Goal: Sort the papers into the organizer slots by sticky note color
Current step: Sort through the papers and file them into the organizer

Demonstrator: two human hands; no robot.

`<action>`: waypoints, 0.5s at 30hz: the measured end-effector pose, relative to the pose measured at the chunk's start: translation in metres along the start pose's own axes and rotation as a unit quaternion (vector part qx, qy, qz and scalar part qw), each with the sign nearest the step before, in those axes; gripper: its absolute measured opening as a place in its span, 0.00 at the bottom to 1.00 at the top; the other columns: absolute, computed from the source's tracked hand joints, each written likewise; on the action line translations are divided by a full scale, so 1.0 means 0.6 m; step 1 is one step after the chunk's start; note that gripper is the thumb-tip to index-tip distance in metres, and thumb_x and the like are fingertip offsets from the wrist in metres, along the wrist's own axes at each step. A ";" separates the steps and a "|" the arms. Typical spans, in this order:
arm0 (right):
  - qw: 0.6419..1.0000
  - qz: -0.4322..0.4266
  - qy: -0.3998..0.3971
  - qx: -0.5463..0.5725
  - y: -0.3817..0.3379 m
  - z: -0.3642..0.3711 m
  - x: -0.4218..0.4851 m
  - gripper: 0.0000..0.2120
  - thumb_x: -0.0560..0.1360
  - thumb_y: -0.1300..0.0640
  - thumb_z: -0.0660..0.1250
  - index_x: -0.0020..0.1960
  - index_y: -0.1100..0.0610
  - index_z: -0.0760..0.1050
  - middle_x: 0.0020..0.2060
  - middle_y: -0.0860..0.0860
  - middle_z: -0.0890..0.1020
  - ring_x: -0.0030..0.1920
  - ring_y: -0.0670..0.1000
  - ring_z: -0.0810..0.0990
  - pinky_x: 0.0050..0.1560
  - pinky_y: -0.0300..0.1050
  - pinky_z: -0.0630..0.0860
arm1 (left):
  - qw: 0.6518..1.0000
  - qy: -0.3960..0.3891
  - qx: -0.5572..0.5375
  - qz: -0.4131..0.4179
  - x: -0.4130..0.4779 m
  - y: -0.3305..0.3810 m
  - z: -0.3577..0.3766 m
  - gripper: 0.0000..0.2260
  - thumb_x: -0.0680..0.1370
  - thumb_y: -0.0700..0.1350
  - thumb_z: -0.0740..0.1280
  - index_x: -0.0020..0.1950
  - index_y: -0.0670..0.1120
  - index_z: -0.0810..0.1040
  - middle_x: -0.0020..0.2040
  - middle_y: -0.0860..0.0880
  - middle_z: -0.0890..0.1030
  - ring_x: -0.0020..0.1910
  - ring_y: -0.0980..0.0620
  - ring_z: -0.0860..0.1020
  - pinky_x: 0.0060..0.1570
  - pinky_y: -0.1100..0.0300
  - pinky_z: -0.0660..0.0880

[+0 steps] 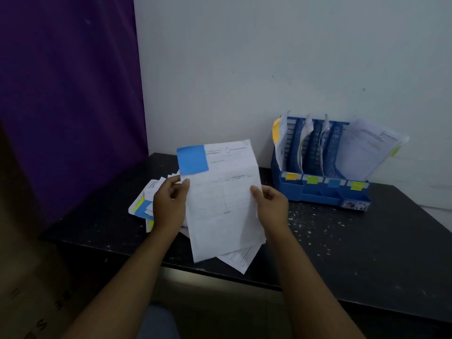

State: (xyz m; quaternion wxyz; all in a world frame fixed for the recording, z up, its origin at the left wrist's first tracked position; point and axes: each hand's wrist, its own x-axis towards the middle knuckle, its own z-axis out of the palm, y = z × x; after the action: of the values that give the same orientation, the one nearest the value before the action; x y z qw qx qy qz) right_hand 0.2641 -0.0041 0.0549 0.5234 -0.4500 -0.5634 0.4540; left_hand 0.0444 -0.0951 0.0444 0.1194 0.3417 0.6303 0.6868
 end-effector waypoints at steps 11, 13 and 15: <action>0.994 -0.068 0.060 0.052 -0.070 -0.052 -0.010 0.07 0.82 0.47 0.70 0.53 0.48 0.84 0.48 0.42 0.86 0.50 0.40 0.84 0.47 0.34 0.79 | 0.997 -0.011 0.020 0.068 -0.014 0.100 0.037 0.11 0.83 0.53 0.70 0.57 0.46 0.84 0.51 0.51 0.86 0.50 0.54 0.83 0.43 0.66 0.75; 0.994 -0.074 0.057 0.060 -0.076 -0.059 -0.011 0.04 0.82 0.49 0.70 0.51 0.47 0.82 0.46 0.41 0.86 0.46 0.36 0.84 0.42 0.29 0.78 | 0.997 -0.013 0.005 0.074 -0.015 0.114 0.040 0.11 0.83 0.53 0.70 0.57 0.46 0.85 0.50 0.51 0.86 0.49 0.54 0.84 0.45 0.64 0.77; 0.993 -0.079 0.055 0.067 -0.078 -0.063 -0.011 0.04 0.82 0.50 0.69 0.52 0.48 0.82 0.46 0.41 0.86 0.45 0.34 0.83 0.40 0.27 0.77 | 0.997 -0.012 0.000 0.079 -0.017 0.124 0.041 0.10 0.83 0.52 0.71 0.56 0.46 0.85 0.49 0.53 0.86 0.49 0.55 0.84 0.46 0.63 0.78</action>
State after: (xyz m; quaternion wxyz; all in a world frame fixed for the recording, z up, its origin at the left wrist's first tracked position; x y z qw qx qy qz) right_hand 0.3004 -0.0179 0.1014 0.6168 -0.3923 -0.5361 0.4222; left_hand 0.0868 -0.0950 0.1111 0.0721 0.3990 0.5997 0.6899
